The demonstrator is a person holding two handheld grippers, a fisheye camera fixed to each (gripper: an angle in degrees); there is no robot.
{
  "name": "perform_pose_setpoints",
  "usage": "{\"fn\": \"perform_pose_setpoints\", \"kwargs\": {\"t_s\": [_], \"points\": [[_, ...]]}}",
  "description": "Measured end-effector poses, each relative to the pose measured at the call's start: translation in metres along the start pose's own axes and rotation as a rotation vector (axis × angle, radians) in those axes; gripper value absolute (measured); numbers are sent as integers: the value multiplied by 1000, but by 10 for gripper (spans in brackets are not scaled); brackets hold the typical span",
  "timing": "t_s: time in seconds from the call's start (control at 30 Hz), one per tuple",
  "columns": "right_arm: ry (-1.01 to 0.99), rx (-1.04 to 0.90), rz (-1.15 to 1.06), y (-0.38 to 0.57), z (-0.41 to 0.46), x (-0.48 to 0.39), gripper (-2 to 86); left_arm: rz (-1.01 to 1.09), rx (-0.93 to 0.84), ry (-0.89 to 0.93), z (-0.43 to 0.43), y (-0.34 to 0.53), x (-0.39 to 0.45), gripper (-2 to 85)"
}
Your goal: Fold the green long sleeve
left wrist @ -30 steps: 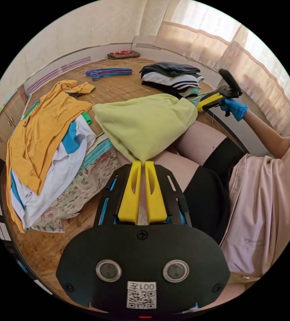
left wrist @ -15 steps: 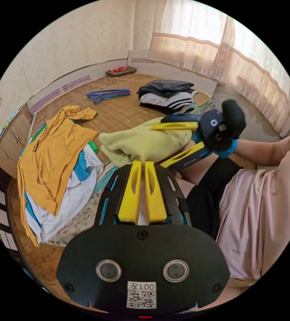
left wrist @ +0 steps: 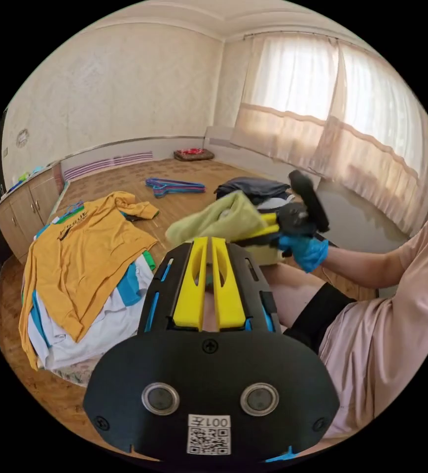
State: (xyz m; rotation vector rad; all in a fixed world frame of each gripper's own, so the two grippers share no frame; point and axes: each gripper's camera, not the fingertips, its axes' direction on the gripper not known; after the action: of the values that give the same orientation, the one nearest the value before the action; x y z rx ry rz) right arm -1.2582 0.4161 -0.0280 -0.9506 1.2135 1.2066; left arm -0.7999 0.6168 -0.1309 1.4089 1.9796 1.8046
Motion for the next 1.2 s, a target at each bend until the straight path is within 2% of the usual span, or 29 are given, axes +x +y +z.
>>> {"fn": "perform_pose_setpoints", "kwargs": {"t_s": [0.13,0.37,0.63,0.8,1.03,1.2], "points": [[-44,98,49,2,-61,60,128,-51,-104,18,24,-1,-14,44],[-129,167,135,15,-146,142,129,-27,-57,94,58,-46,-11,142],[-324,133,16,43,-217,204,128,101,10,214,94,-111,14,193],[-496,141,-68,66,-242,253,130,259,34,384,98,-133,34,180],[-712,178,-20,70,-264,358,130,419,95,620,112,-205,51,141],[-680,161,47,64,-274,444,130,547,89,601,144,-278,73,89]]}}
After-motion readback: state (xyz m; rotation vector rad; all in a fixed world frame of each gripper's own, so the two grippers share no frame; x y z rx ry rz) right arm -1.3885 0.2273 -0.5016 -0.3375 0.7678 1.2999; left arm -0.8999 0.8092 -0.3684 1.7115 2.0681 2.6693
